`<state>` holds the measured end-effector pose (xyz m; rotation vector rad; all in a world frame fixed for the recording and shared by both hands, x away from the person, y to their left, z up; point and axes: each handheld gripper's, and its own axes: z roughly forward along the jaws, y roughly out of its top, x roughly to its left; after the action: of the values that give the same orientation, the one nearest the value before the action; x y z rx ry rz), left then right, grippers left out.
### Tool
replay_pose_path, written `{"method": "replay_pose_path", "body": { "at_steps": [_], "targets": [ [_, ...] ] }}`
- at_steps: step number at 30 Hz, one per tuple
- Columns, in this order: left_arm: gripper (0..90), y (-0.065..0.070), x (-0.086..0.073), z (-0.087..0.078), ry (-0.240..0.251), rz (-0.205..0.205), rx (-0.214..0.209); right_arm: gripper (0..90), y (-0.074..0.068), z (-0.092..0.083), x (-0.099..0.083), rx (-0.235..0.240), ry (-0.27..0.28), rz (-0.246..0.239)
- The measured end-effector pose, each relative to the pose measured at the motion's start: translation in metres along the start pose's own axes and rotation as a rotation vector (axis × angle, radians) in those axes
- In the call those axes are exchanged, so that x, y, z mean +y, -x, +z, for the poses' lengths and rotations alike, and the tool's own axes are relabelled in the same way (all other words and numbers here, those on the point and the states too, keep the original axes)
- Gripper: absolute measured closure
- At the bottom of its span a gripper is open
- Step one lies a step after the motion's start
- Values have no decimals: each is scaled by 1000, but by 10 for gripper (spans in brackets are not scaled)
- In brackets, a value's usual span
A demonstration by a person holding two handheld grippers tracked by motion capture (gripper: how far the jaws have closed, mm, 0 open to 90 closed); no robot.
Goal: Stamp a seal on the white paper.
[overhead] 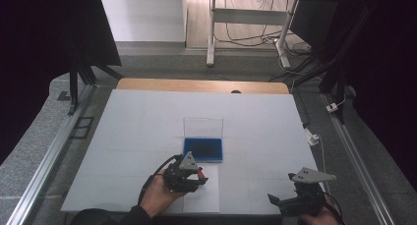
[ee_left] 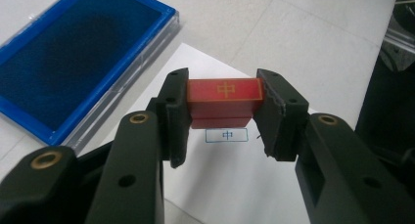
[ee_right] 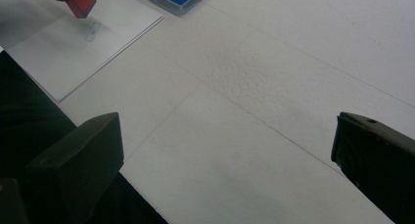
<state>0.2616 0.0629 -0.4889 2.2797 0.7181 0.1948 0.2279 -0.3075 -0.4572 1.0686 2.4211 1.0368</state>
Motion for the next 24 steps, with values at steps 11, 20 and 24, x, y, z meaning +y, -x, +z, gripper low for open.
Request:
{"method": "replay_pose_path", "body": {
  "at_steps": [11, 20, 24],
  "targets": [
    [584, -8, 2, -9, 21, -22, 6, 0, 0, 0, 0, 2, 0, 0],
    [584, -14, 6, -15, 37, -32, 15, 0, 0, 0, 0, 2, 0, 0],
    [584, -17, 7, -18, 51, -43, 15, 0, 0, 0, 0, 2, 0, 0]
  ]
}}
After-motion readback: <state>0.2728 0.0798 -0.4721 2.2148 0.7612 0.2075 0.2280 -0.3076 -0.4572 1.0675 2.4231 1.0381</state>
